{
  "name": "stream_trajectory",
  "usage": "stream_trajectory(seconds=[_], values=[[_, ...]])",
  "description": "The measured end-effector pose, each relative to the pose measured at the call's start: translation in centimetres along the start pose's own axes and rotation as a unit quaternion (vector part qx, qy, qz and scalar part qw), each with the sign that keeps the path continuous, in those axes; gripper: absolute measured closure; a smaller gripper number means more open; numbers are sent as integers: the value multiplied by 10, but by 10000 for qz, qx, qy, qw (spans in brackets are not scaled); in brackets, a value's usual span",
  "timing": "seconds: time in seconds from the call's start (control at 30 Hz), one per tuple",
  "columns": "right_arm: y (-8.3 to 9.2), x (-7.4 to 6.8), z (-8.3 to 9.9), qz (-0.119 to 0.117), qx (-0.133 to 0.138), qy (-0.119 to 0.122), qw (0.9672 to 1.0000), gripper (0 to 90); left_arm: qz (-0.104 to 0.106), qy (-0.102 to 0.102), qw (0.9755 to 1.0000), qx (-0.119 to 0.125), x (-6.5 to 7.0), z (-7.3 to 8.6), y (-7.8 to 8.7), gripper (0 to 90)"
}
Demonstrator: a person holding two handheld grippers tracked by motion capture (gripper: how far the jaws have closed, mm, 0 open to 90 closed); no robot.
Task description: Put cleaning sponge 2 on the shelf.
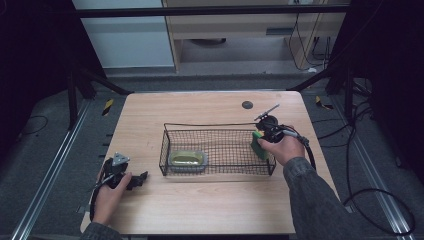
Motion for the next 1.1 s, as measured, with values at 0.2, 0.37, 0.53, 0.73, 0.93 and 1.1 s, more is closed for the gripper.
stream_trajectory(seconds=[0.2, 0.37, 0.53, 0.73, 0.93, 1.1], values=[[-5, -2, -4, 15, -36, 0, 10000, 640, -4, -21, 10000, -12, 0, 0, 0, 0], [-7, -3, -6, 29, -44, -36, 10000, 639, -3, -20, 10000, -12, 0, 0, 0, 0], [-9, -2, -7, 48, -49, -48, 10000, 639, 6, 7, 10000, 26, 0, 0, 0, 0], [-10, -1, -8, 74, -40, -78, 9999, 632, 3, -18, 10000, 9, 0, 0, 0, 0], [-9, -2, -8, 36, -39, -102, 9999, 610, 4, -20, 10000, 9, 0, 0, 0, 0], [-6, -4, -7, 2, -24, -79, 10000, 559, 4, -19, 10000, 9, 0, 0, 0, 0]])
Point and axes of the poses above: each handheld gripper's, and its own axes: y roughly backward along the jaws, z roughly out of its underside, x roughly to its right, the point moved 4 cm from there along -y, roughly forward along the jaws, and after that the axes turned 10 degrees about -x, right-handed, at the moved point
